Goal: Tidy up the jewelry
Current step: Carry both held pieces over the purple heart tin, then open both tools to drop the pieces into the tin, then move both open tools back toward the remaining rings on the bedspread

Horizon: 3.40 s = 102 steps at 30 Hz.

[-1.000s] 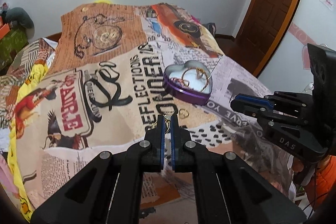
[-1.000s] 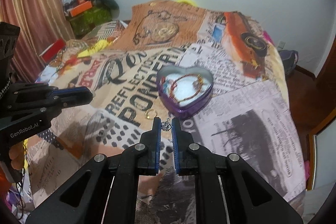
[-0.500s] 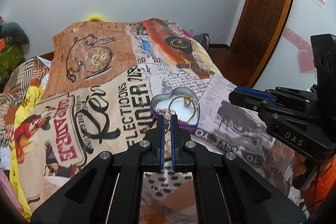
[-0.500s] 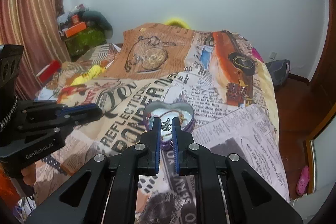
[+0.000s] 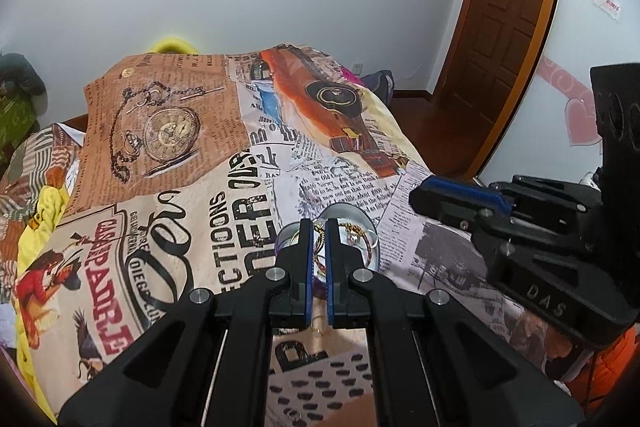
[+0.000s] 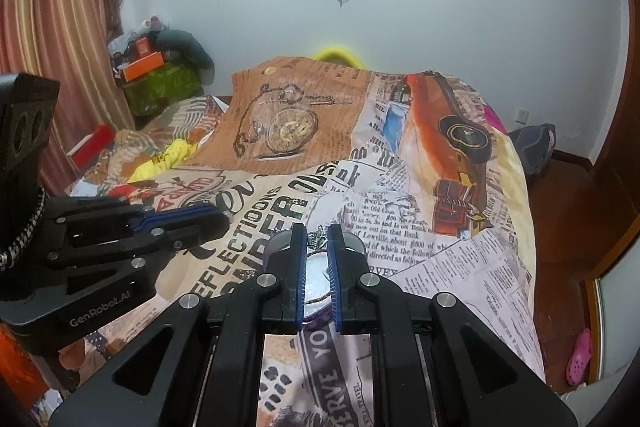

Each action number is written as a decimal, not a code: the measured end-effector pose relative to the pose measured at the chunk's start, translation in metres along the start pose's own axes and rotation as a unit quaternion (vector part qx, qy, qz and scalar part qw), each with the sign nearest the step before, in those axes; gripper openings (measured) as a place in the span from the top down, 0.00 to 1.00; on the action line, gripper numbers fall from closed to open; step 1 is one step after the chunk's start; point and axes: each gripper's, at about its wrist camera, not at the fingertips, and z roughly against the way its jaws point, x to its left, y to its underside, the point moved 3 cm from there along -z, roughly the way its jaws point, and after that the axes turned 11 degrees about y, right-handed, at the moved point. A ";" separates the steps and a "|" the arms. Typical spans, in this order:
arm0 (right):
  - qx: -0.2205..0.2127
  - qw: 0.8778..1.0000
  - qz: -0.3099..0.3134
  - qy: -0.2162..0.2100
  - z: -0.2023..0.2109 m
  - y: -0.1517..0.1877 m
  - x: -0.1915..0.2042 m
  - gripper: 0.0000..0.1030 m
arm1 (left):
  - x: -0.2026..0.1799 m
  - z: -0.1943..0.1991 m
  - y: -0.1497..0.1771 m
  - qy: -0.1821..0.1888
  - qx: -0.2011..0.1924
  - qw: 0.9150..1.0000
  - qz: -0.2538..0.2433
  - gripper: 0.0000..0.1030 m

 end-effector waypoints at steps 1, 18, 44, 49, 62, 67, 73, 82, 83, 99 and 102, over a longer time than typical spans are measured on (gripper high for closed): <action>0.003 1.000 0.001 -0.001 -0.004 0.001 0.000 0.91 | 0.001 -0.003 -0.001 0.001 0.001 1.000 0.001 0.97; 0.060 0.998 0.017 -0.016 -0.054 0.026 0.004 0.91 | 0.020 -0.065 0.005 0.016 0.056 0.998 0.021 0.97; 0.097 0.994 0.045 -0.011 -0.075 0.034 0.013 0.89 | 0.030 -0.056 0.007 0.017 0.076 0.996 0.038 0.92; 0.096 0.994 0.051 -0.003 -0.070 0.033 0.015 0.77 | 0.032 -0.044 0.007 0.008 0.067 0.997 0.042 0.83; 0.071 0.996 0.047 0.009 -0.037 0.021 0.016 0.75 | 0.019 -0.006 0.007 -0.012 0.053 0.998 0.021 0.81; 0.059 0.997 0.045 0.010 -0.017 0.018 0.018 0.75 | 0.014 0.014 0.010 -0.024 0.045 0.999 0.014 0.73; 0.049 0.998 0.044 0.010 0.004 0.016 0.023 0.75 | 0.008 0.036 0.019 -0.033 0.042 0.999 0.009 0.73; 0.042 0.998 0.043 0.007 0.029 0.027 0.034 0.61 | 0.002 0.058 0.044 -0.041 0.052 0.998 0.008 0.68; 0.043 0.998 0.044 0.007 0.031 0.029 0.035 0.61 | 0.001 0.058 0.048 -0.042 0.055 0.998 0.007 0.68; 0.084 0.996 0.029 0.006 0.035 0.066 0.036 0.61 | 0.000 0.032 0.118 -0.020 0.133 0.991 0.022 0.68; 0.094 0.995 0.024 0.006 0.031 0.073 0.033 0.61 | -0.001 0.024 0.124 -0.014 0.140 0.990 0.022 0.68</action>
